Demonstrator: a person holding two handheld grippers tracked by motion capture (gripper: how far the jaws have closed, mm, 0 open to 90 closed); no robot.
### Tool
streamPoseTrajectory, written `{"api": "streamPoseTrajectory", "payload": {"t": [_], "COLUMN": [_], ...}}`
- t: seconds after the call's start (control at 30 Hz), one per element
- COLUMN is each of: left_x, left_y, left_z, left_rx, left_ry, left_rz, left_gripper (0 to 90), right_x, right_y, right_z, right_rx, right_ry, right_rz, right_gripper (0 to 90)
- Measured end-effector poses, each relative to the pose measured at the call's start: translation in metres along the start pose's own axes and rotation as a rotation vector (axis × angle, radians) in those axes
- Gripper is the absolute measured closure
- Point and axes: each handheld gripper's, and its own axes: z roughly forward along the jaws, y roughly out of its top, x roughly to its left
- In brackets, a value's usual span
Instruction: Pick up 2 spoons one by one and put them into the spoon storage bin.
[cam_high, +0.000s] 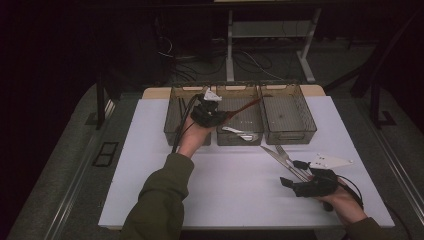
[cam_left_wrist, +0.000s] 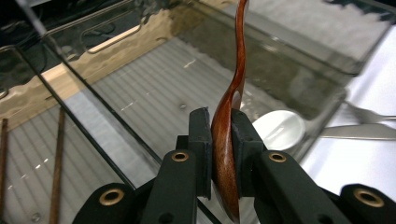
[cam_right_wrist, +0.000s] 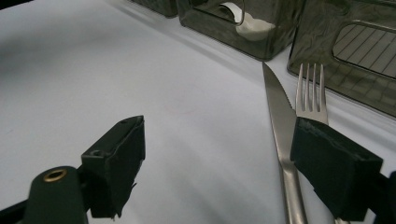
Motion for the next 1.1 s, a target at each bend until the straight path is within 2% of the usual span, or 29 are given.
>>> {"api": "streamPoseTrajectory", "payload": {"t": [0.07,0.1,0.2,0.27,0.43,0.57,0.67,0.8,0.93,1.1], "left_x": [-0.001,0.000,0.002,0.001,-0.001,-0.002,-0.003,-0.004,-0.005,-0.004], "left_y": [0.001,0.001,0.002,0.001,0.000,-0.001,-0.001,0.000,0.001,0.000], "left_z": [0.006,0.008,0.014,0.018,0.026,0.030,0.030,0.028,0.024,0.017], "left_rx": [-0.001,0.016,0.043,0.051,0.094,0.103,0.095,0.076,0.038,0.016], "left_ry": [0.019,0.030,0.056,0.052,0.059,0.037,0.039,0.023,-0.007,-0.060], "left_rz": [-0.025,-0.017,-0.033,-0.043,-0.038,-0.039,-0.027,-0.017,-0.023,-0.017], "left_gripper": [79.8,79.8,79.7,79.7,79.7,78.5,71.6,65.9,60.8,54.6], "right_x": [0.000,0.000,0.000,0.000,-0.001,-0.001,-0.001,-0.001,-0.001,-0.001], "right_y": [0.000,0.000,0.000,0.000,0.000,0.000,0.000,0.000,0.000,0.000], "right_z": [0.000,0.000,0.000,0.000,-0.001,-0.001,-0.001,-0.001,-0.001,-0.001], "right_rx": [-0.001,-0.002,-0.001,-0.002,-0.005,-0.005,-0.006,-0.006,-0.006,-0.005], "right_ry": [-0.001,-0.001,-0.002,-0.002,-0.002,-0.001,-0.002,-0.002,-0.003,-0.004], "right_rz": [0.001,0.002,0.001,0.000,-0.003,-0.003,-0.002,-0.003,-0.004,-0.004], "right_gripper": [17.6,17.6,17.6,17.6,17.6,17.6,17.6,17.6,17.6,17.6]}}
